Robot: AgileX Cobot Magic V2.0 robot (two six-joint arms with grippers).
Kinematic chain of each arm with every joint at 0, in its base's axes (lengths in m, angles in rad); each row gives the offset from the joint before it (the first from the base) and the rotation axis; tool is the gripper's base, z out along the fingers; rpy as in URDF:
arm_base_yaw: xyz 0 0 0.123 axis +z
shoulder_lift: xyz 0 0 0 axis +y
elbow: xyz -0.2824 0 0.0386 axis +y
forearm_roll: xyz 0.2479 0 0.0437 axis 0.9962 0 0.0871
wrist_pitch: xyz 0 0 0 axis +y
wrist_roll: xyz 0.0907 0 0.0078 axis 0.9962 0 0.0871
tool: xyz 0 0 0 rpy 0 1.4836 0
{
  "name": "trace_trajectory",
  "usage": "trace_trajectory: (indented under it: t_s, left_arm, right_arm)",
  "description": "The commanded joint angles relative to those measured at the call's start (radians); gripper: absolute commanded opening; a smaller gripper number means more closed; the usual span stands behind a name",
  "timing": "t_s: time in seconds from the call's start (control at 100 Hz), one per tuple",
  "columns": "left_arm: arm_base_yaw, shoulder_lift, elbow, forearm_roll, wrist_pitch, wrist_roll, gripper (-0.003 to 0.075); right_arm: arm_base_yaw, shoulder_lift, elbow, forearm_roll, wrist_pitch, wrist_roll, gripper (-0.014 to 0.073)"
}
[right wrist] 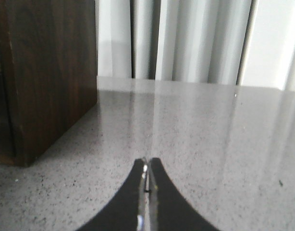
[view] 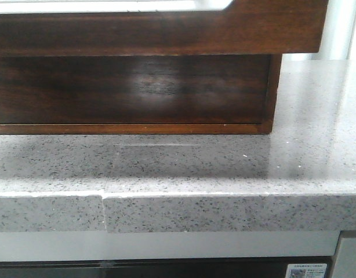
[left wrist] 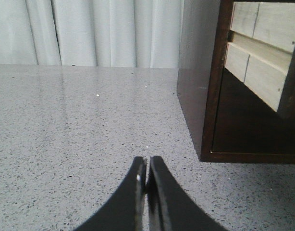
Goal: Put scissors in drawer with both arms
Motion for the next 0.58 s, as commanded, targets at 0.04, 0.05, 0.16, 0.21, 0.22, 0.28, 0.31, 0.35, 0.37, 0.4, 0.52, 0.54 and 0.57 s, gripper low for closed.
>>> trace_trajectory:
  t_s: [0.04,0.05,0.16,0.21,0.22,0.28,0.31,0.35,0.37,0.4,0.52,0.54,0.57]
  left_arm:
    - [-0.003,-0.032,0.037,-0.002,-0.082,-0.009,-0.002]
    - [-0.003,-0.032,0.037,-0.002,-0.082,-0.009,-0.002]
    - [-0.003,-0.032,0.037,-0.002,-0.082,-0.009,-0.002]
    - [-0.003,-0.032,0.037,-0.002,-0.082,-0.009,-0.002]
    - [-0.003,-0.032,0.037,-0.002,-0.082,-0.009,-0.002]
    - [-0.003,-0.032,0.037,-0.002,-0.082,-0.009,-0.002]
    - [-0.003,-0.032,0.037,-0.002,-0.082,-0.009,-0.002]
    - [-0.003,-0.032,0.037,-0.002,-0.082,-0.009,-0.002]
    - [-0.003,-0.032,0.037,-0.002,-0.082,-0.009,-0.002]
    - [-0.003,-0.032,0.037,-0.002,-0.082,-0.009,-0.002]
    - [-0.003,-0.032,0.037,-0.002,-0.082,-0.009,-0.002]
    - [-0.003,-0.032,0.037,-0.002,-0.082,-0.009,-0.002]
    - [-0.003,-0.032,0.037,-0.002,-0.082,-0.009,-0.002]
  right_arm:
    - [-0.001,-0.022,0.018,-0.03,-0.064,0.013,-0.0069]
    - [-0.001,-0.022,0.018,-0.033,-0.066,0.013,-0.0069]
    - [-0.001,-0.022,0.018,-0.035,-0.068,0.013,-0.0069]
    - [-0.001,-0.022,0.018,-0.035,-0.068,0.013,-0.0069]
    - [-0.001,-0.022,0.018,-0.035,-0.068,0.013,-0.0069]
    - [-0.001,-0.022,0.018,-0.035,-0.068,0.013,-0.0069]
    - [-0.001,-0.022,0.018,-0.035,-0.068,0.013,-0.0069]
    - [-0.001,-0.022,0.018,-0.035,-0.068,0.013,-0.0069]
    - [-0.001,-0.022,0.018,-0.035,-0.068,0.013,-0.0069]
    - [-0.001,-0.022,0.018,-0.035,-0.068,0.013,-0.0069]
    - [-0.001,-0.022,0.018,-0.035,-0.068,0.013,-0.0069]
    - [-0.001,-0.022,0.018,-0.035,-0.068,0.013,-0.0069]
    - [-0.001,-0.022,0.018,-0.035,-0.068,0.013,-0.0069]
